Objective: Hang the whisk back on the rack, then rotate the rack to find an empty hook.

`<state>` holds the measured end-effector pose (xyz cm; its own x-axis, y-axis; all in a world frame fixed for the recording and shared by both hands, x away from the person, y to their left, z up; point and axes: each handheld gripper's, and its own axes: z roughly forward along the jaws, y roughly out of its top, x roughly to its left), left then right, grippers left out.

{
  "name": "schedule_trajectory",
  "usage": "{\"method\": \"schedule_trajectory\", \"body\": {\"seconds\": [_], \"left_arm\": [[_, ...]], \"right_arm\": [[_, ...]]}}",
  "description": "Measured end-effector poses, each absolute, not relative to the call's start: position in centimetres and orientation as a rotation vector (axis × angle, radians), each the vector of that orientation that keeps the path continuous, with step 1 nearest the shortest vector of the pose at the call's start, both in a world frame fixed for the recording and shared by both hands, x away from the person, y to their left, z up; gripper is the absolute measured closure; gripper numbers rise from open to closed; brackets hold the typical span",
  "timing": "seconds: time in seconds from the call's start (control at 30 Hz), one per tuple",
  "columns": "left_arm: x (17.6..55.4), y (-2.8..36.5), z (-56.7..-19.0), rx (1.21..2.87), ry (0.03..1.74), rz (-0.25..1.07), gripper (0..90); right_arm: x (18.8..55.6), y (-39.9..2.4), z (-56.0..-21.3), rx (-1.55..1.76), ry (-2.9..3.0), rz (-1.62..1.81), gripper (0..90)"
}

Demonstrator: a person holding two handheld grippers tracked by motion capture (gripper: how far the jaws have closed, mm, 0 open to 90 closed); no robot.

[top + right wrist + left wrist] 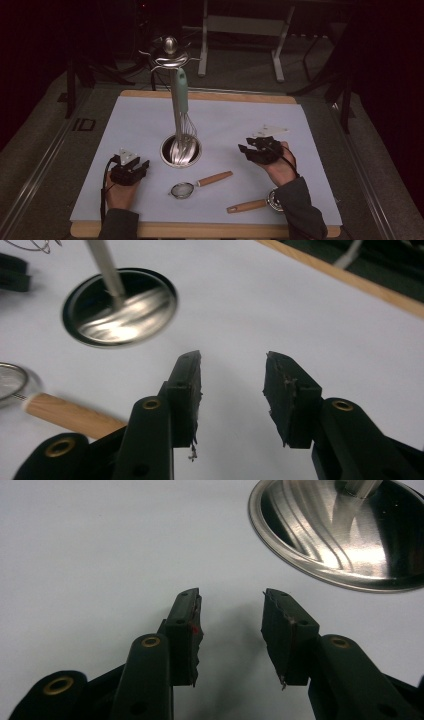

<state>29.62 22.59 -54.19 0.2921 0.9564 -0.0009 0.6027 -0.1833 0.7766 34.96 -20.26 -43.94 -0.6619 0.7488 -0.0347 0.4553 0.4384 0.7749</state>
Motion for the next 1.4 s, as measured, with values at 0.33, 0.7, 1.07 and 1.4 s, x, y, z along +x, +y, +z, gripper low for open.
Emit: {"method": "schedule_trajectory", "body": {"seconds": [0.33,0.7,1.07,1.4], "left_arm": [[29.4,22.7,-54.1,1.875,1.389,0.679,59.6],[28.7,22.6,-53.4,1.826,1.372,0.682,63.0],[27.5,22.1,-49.8,1.673,1.298,0.720,74.3],[26.7,21.1,-44.7,1.519,1.135,0.806,89.5]], "right_arm": [[33.5,-24.9,-46.5,1.192,2.206,1.052,54.6],[32.9,-27.2,-48.6,1.305,2.154,1.071,53.2],[32.9,-28.3,-48.8,1.351,2.126,1.082,52.9],[33.0,-29.1,-49.2,1.385,2.107,1.083,52.7]]}}
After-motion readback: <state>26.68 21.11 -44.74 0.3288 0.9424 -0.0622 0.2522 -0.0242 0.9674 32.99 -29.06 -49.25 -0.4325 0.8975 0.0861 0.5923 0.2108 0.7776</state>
